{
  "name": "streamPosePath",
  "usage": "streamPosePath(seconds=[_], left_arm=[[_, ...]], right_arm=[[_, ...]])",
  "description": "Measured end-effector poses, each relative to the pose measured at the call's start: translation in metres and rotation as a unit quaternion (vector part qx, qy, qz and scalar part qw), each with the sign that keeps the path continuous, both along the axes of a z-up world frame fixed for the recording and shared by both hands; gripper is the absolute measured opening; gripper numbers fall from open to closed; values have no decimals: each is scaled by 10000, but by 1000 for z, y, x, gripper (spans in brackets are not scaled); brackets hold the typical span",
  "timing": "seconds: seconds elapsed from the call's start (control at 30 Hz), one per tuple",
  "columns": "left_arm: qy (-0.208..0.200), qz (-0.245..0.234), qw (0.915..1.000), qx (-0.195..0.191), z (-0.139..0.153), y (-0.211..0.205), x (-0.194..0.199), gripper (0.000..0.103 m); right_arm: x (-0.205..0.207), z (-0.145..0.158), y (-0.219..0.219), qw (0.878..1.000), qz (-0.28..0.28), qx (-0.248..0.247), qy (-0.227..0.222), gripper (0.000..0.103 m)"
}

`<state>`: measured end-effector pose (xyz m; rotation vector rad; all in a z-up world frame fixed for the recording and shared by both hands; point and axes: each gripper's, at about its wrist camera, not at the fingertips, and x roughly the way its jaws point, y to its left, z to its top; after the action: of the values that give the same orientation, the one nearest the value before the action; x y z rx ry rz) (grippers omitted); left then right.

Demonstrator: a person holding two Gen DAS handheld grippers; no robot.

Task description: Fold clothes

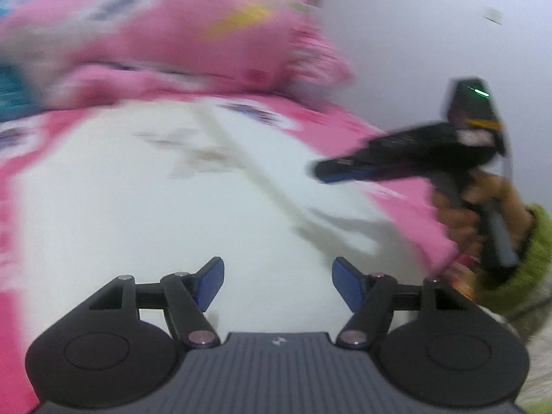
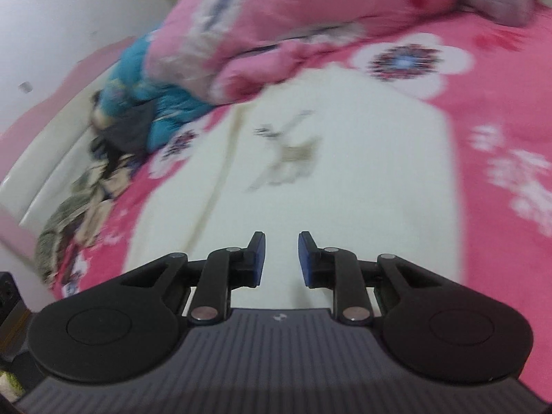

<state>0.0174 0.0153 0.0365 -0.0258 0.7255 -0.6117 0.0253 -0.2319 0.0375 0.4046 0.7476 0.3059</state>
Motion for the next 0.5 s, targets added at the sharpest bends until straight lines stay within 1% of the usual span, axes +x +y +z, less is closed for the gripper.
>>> streamPosePath(seconds=[0.07, 0.13, 0.2, 0.27, 0.33, 0.43, 0.5], left_arm=[[75, 610, 9979, 180, -5, 29, 1, 71], [262, 1126, 9929, 273, -15, 54, 2, 71], [393, 1362, 9896, 243, -25, 69, 1, 71], [416, 1466, 9880, 244, -32, 77, -6, 71], [430, 1501, 9874, 245, -38, 82, -13, 71], [337, 1463, 9886, 154, -44, 87, -26, 72], [279, 1427, 9893, 103, -47, 88, -32, 75]], right_arm=[[14, 1, 22, 9996, 257, 66, -34, 21], [29, -2, 48, 9983, 538, 208, 13, 22], [45, -6, 79, 9954, 912, 297, 82, 25], [56, -13, 112, 9912, 1294, 245, 145, 27], [60, -26, 142, 9865, 1620, 74, 244, 28], [55, -51, 177, 9759, 2057, -522, 507, 28], [46, -55, 186, 9697, 2235, -859, 478, 29]])
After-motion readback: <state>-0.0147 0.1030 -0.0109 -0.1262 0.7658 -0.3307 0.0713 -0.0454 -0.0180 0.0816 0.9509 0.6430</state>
